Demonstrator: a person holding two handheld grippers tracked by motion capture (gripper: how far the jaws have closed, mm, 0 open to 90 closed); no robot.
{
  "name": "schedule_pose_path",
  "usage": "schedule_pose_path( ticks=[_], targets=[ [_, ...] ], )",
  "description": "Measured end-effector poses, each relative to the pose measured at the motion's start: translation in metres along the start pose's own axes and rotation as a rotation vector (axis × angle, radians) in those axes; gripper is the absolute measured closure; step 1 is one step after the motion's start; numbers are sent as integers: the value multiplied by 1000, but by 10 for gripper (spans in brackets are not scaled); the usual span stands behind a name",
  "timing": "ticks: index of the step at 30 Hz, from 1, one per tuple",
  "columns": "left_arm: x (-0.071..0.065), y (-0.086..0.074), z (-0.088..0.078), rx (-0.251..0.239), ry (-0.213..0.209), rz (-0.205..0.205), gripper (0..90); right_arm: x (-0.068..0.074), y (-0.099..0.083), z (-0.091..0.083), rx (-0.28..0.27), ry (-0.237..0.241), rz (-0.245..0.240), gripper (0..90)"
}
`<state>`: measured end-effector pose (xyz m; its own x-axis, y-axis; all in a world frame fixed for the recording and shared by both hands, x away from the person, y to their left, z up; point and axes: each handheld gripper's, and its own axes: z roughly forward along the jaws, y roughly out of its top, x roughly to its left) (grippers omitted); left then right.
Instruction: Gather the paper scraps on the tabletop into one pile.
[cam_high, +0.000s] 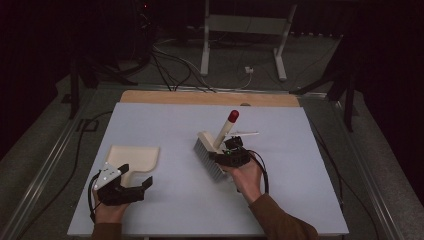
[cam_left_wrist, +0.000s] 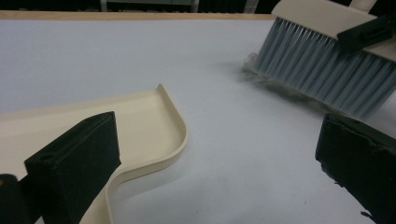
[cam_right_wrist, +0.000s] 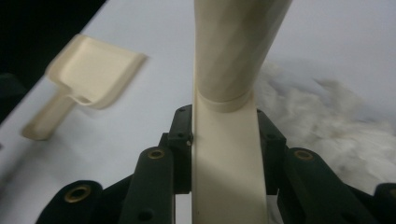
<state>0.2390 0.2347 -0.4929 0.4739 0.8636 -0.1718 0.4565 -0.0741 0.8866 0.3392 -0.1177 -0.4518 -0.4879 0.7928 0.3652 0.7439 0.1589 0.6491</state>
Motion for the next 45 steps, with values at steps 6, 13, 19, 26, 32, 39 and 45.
schedule_pose_path(
  ticks=[6, 13, 19, 26, 32, 39, 45],
  targets=[
    [1, 0, 0, -1, 1, -3, 6, 6, 14, -1, -56, 32, 8, 671],
    [1, 0, -1, -1, 0, -1, 6, -1, 36, 9, -90, 21, 66, 671],
    [2, 0, -1, -3, 0, -7, 6, -16, 56, 11, -111, -27, 62, 671],
    [2, -1, -2, -2, 3, -9, 6, -42, 65, 0, -121, -106, 57, 671],
    [2, -1, -1, 1, 2, -7, 6, -61, 62, -22, -145, -175, 45, 671],
    [2, -1, 0, 1, 2, -9, 6, -77, 40, -36, -92, -286, -21, 671],
    [0, -1, 1, 6, 1, -6, 6, -72, 11, -25, -26, -360, -61, 671]
  ],
)
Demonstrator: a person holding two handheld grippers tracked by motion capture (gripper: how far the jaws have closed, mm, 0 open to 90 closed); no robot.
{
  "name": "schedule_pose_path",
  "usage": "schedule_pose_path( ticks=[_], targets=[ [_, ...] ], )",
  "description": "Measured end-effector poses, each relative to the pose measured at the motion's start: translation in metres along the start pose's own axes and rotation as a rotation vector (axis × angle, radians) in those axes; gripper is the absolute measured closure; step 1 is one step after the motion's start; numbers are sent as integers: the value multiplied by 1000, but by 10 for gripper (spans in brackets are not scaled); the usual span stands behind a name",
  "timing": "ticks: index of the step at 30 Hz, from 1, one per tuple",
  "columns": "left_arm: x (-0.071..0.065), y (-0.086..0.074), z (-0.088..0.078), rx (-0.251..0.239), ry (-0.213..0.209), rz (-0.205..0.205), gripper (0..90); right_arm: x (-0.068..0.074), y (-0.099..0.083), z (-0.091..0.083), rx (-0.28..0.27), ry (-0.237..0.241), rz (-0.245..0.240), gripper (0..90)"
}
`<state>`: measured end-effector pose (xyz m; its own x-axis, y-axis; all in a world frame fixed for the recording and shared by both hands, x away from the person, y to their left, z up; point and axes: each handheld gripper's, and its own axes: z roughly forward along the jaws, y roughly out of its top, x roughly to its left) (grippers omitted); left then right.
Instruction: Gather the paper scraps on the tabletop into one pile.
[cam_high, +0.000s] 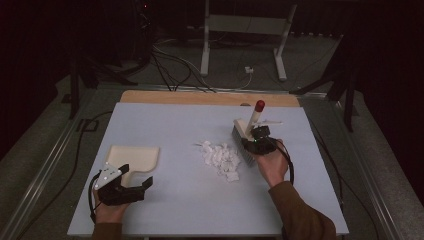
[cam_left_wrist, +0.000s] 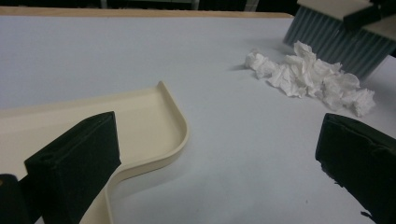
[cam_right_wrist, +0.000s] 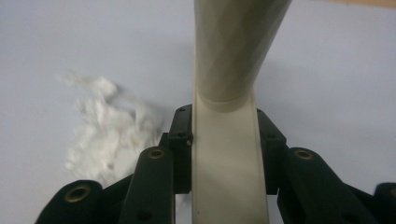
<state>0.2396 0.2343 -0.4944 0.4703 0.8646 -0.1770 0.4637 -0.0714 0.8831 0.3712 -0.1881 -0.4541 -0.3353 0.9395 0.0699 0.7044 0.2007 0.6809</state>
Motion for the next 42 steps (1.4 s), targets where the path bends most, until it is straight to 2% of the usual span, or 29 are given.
schedule_pose_path(
  ticks=[3, 12, 15, 19, 22, 26, 30, 33, 36, 38, 40, 42],
  targets=[
    [1, 0, 0, -2, 0, -2, 6, 9, -7, 5, 10, -24, -25, 671],
    [2, 0, -1, -4, 0, -4, 6, 35, -10, 4, 18, 52, -83, 671],
    [2, 0, -2, -7, 0, -8, 6, 34, -8, 2, -7, 34, -124, 671],
    [2, 0, -1, -5, 0, -10, 6, 22, 0, -1, -50, 14, -194, 671],
    [1, 0, -1, -3, -1, -4, 6, 14, 10, 3, -65, 18, -281, 672],
    [2, 0, 0, -3, -2, -6, 6, 8, 23, 15, -57, 70, -391, 672],
    [2, 0, -1, -5, -2, -9, 6, 6, 32, 31, -70, 145, -495, 672],
    [2, 0, -1, -5, -4, -7, 7, 5, 39, 44, -69, 168, -582, 672],
    [3, -1, -1, -3, -4, -8, 6, 8, 43, 51, -91, 227, -679, 672],
    [3, -1, 0, -2, -5, -9, 6, 12, 46, 54, -102, 247, -743, 672],
    [3, -1, -1, -2, -5, -8, 6, 16, 48, 57, -117, 294, -786, 672],
    [3, -1, -1, -2, -5, -7, 6, 19, 49, 59, -121, 333, -809, 673]
  ],
)
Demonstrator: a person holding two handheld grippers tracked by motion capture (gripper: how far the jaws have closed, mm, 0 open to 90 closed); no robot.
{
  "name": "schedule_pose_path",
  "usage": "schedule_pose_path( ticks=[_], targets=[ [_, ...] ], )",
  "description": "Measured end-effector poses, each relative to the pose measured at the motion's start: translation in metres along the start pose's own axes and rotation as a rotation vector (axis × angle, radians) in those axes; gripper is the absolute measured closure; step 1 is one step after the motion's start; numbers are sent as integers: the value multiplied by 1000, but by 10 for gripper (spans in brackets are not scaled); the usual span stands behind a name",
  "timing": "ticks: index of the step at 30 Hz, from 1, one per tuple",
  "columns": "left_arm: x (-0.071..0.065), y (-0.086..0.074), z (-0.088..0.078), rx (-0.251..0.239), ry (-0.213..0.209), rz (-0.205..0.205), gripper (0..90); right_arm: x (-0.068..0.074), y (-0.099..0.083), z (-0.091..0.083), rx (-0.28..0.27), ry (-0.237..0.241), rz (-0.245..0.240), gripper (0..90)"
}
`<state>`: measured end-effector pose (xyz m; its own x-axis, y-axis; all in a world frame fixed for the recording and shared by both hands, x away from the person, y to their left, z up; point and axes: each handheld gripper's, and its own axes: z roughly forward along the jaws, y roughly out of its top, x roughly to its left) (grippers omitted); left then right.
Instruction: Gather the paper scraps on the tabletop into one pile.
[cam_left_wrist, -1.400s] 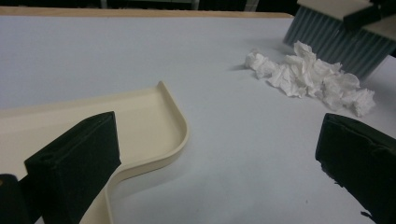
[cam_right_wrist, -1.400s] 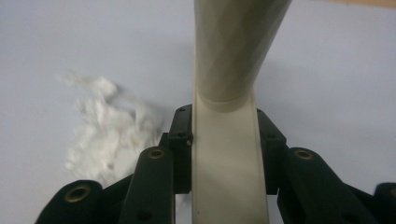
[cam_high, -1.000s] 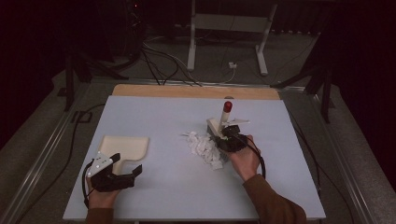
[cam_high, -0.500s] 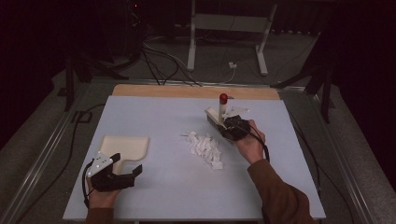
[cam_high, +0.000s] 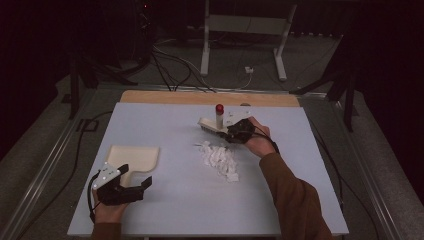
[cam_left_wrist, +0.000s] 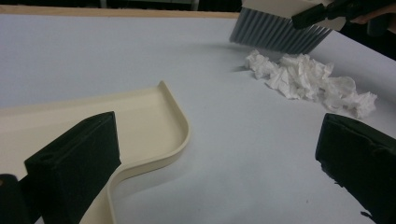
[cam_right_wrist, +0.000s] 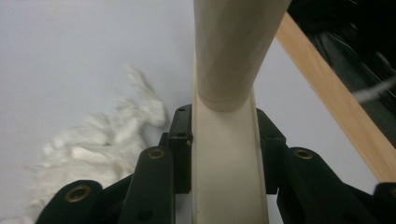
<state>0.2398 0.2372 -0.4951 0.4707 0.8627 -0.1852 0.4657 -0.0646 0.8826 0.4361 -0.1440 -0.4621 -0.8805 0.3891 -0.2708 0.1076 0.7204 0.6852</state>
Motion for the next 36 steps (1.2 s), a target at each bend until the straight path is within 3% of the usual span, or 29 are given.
schedule_pose_path(
  ticks=[6, 13, 19, 23, 29, 36],
  targets=[
    [1, -1, -1, -1, 0, 0, 6, 8, -1, 6, 8, 138, -75, 673],
    [0, -1, 0, 1, 1, -2, 6, 10, -5, -4, 6, 197, -106, 673],
    [0, -1, 0, 0, 4, -4, 6, 16, -6, -14, 23, 241, -169, 673],
    [0, -1, 0, 0, 4, -2, 6, 20, -8, -20, 28, 259, -199, 673],
    [0, -1, 0, 1, 4, -5, 6, 22, -13, -25, 25, 291, -197, 672],
    [0, -1, 1, 5, 2, -3, 6, 18, -11, -22, 5, 235, -132, 671]
  ],
)
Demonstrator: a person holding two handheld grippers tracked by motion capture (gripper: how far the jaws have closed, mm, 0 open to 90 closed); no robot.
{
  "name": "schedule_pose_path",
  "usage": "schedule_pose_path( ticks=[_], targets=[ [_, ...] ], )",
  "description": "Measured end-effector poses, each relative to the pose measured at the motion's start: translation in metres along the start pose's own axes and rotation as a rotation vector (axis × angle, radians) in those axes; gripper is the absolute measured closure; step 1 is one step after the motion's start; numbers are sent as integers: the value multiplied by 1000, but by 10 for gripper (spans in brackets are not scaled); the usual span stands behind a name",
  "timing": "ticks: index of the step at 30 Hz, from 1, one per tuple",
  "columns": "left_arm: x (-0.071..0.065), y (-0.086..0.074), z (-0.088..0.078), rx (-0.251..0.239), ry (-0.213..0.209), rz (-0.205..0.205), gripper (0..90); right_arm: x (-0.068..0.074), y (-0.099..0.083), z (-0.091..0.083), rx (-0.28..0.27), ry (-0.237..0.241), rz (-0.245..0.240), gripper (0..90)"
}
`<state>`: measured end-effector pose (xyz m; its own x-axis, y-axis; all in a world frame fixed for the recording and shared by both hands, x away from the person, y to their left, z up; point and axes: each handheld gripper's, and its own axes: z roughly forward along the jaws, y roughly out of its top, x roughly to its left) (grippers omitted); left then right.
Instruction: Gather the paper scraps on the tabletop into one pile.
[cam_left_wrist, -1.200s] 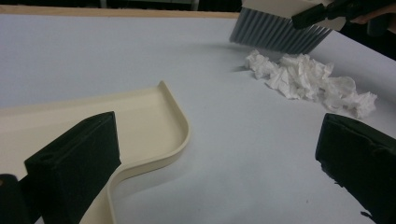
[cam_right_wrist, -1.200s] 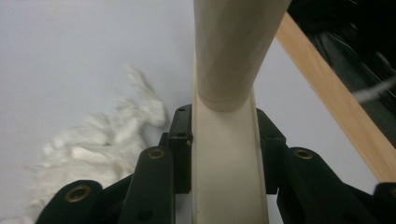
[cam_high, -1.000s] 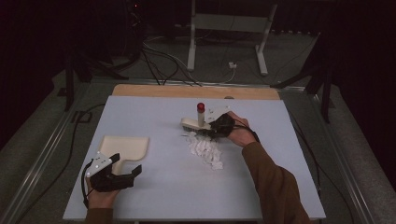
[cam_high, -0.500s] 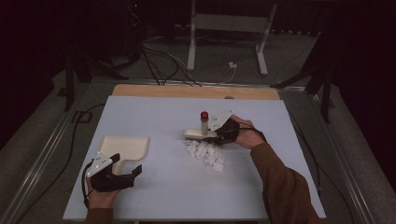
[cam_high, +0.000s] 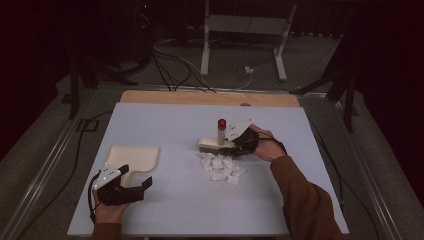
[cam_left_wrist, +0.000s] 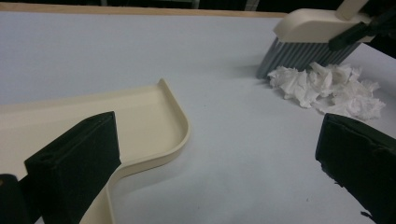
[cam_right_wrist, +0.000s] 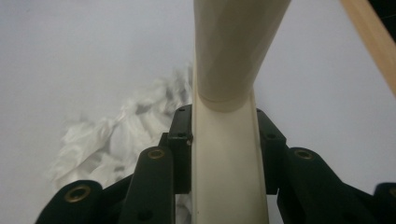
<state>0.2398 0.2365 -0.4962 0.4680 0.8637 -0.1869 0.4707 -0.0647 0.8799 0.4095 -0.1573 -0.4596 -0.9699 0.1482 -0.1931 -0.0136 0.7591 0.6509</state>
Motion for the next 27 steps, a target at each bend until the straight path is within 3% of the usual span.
schedule_pose_path(
  ticks=[7, 11, 14, 19, 27],
  targets=[
    [1, 0, -1, -3, 0, -3, 6, -3, 3, -5, -31, -76, 25, 671],
    [1, 0, 0, -2, 1, -3, 6, -5, 4, -22, -64, -120, 40, 671],
    [1, 0, 0, -1, 1, -2, 6, -1, 5, -37, -91, -124, 41, 671],
    [0, 0, 0, 0, 1, -4, 6, 13, 6, -60, -107, -92, -7, 671],
    [-1, 0, 1, 2, 1, -2, 6, 41, -7, -82, -128, 10, -49, 671]
  ],
)
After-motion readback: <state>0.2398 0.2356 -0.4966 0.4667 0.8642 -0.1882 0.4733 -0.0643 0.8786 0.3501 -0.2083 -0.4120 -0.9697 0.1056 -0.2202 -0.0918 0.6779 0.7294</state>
